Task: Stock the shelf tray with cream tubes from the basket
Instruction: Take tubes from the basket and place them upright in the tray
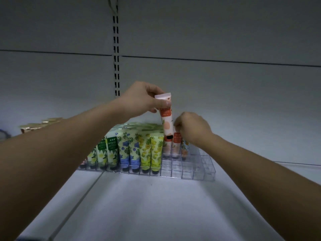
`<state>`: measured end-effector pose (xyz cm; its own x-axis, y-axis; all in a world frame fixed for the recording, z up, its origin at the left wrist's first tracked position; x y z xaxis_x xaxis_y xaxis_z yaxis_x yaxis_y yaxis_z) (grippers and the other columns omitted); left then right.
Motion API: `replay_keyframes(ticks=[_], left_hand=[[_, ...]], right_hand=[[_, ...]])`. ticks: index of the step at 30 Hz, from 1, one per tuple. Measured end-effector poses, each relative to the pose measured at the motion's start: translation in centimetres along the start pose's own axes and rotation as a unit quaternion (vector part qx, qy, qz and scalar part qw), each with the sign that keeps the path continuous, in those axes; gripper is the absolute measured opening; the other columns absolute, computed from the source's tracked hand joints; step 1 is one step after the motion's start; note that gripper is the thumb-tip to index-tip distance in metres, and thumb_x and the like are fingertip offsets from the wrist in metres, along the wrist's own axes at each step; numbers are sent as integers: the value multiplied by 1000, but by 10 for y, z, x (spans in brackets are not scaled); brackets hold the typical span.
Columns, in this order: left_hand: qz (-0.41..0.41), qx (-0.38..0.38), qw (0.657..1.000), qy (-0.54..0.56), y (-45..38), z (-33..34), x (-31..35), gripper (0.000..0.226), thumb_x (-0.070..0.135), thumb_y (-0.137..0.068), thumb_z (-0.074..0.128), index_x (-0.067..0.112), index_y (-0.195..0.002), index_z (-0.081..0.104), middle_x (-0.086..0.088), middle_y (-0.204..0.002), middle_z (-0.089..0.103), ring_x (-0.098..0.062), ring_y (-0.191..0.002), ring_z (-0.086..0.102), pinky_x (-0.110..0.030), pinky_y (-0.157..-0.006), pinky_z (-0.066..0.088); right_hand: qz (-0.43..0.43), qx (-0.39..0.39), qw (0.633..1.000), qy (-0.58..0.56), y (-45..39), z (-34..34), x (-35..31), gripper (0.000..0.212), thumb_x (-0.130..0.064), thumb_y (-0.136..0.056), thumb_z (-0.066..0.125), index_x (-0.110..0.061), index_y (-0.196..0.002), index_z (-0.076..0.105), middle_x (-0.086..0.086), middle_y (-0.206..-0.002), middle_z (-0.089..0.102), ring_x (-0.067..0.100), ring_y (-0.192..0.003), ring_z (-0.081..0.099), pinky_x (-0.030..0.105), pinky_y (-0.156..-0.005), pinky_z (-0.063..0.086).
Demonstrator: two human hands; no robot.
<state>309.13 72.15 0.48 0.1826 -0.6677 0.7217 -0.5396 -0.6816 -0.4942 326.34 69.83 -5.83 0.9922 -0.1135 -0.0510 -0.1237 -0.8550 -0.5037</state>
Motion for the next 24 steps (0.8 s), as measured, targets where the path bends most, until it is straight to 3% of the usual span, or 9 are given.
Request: replay_keyframes(ticks=[5, 7, 10, 11, 13, 14, 16, 18, 24], left_hand=[[-20, 34, 999, -31, 6, 9, 14, 9, 16, -81, 74, 16, -89, 70, 0, -85, 69, -11, -76, 64, -16, -65, 54], [-26, 51, 998, -38, 9, 12, 19, 17, 11, -83, 73, 11, -99, 69, -2, -89, 67, -13, -76, 63, -14, -62, 53], [-35, 66, 994, -76, 13, 20, 23, 22, 8, -84, 72, 8, -105, 68, 1, -87, 64, -8, -72, 60, -8, -49, 45], [-39, 70, 992, -96, 15, 22, 23, 21, 9, -84, 72, 8, -104, 68, 2, -85, 64, -8, -72, 60, -8, -50, 44], [-47, 70, 988, -127, 14, 28, 21, 20, 9, -85, 71, 6, -105, 71, -3, -88, 68, -15, -77, 64, -23, -63, 54], [-50, 67, 988, -133, 14, 31, 20, 19, 10, -87, 69, 5, -105, 71, -7, -92, 70, -21, -84, 67, -34, -75, 57], [-59, 62, 985, -147, 12, 36, 18, 17, 10, -89, 67, 5, -105, 72, -12, -99, 71, -28, -94, 67, -44, -88, 54], [-69, 62, 980, -178, 9, 40, 14, 17, 10, -88, 68, 6, -104, 73, -12, -103, 71, -26, -96, 65, -42, -92, 52], [-83, 62, 954, -281, 0, 56, -2, 18, 12, -85, 72, 10, -102, 75, -6, -106, 72, -17, -94, 63, -26, -81, 46]], right_hand=[[-2, 102, 990, -99, 34, -19, -4, 24, -22, -96, 50, -17, -118, 59, 3, -116, 54, 24, -93, 59, 44, -79, 54], [3, 73, 990, -121, 59, -22, -10, 16, -21, -95, 48, -17, -104, 61, 3, -104, 61, 24, -89, 60, 43, -77, 53], [-18, -44, 990, -132, 100, -12, -19, 17, -24, -93, 45, -19, -82, 57, 6, -92, 67, 27, -86, 62, 40, -75, 53], [-31, -78, 986, -144, 114, -7, -21, 19, -27, -92, 46, -18, -84, 60, 4, -96, 68, 26, -89, 62, 39, -77, 53], [-51, -153, 969, -187, 140, 6, -25, 29, -42, -92, 45, -25, -106, 65, -1, -117, 64, 20, -105, 60, 38, -91, 50], [-64, -200, 958, -194, 151, 13, -26, 40, -51, -93, 42, -31, -123, 59, -3, -134, 56, 18, -119, 53, 37, -102, 43], [-98, -269, 944, -161, 170, 29, -27, 61, -65, -93, 30, -39, -148, 30, -10, -159, 23, 12, -145, 20, 35, -118, 16], [-104, -276, 945, -139, 178, 38, -26, 68, -71, -91, 23, -42, -152, 13, -15, -162, 2, 6, -149, -1, 35, -119, -2], [-101, -264, 948, -143, 174, 42, -24, 72, -73, -89, 23, -40, -153, 14, -14, -162, 2, 8, -149, -1, 39, -119, -2]])
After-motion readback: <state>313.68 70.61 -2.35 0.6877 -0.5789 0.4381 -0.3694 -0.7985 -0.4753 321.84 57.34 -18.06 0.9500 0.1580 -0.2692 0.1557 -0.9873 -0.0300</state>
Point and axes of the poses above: each hand's wrist, its own y-axis away from the middle knuckle, its own z-axis out of the palm, x = y × z, the point moved 3 cm from there along -y, towards the middle knuckle
